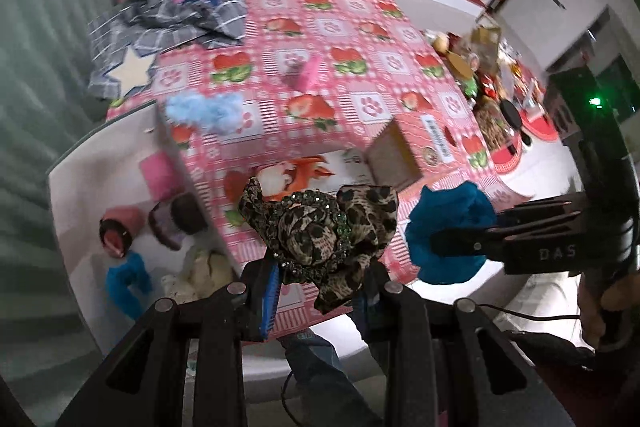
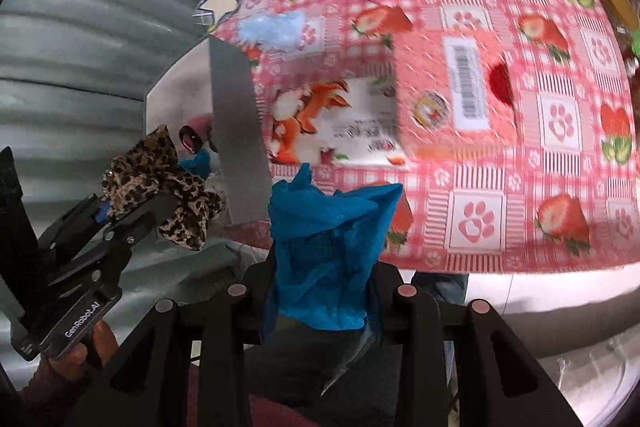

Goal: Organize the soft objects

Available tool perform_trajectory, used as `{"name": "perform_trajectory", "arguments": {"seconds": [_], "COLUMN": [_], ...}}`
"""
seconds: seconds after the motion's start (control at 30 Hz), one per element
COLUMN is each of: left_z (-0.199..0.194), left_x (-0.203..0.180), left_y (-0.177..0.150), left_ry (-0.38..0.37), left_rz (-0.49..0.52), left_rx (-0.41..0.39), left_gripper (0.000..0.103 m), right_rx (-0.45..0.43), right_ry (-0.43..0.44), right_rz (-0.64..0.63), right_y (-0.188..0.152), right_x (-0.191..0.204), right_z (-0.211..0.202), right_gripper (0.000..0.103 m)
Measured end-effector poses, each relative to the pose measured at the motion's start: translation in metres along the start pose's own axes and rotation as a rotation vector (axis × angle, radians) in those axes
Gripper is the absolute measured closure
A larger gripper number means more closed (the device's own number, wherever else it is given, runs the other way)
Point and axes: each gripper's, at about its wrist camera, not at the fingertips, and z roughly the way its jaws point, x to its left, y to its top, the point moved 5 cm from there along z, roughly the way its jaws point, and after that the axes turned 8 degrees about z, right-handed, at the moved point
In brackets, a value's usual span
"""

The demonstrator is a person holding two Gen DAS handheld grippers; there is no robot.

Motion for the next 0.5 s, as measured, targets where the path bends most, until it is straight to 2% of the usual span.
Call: {"name": "perform_trajectory", "arguments": {"seconds": [0.5], "left_z": [-0.004], "left_x": [0.055], "left_y": [-0.035], "left_ry": [0.042], "left_rz": [-0.197], "left_rx": [-0.012], "left_gripper": [0.070], "right_rx": [0.034], "right_ry": [-0.030], "right_rz": [-0.165], "right_y": [0.015], "right_x": [0.068], "right_z": [0.014], "right_gripper": [0.067]}}
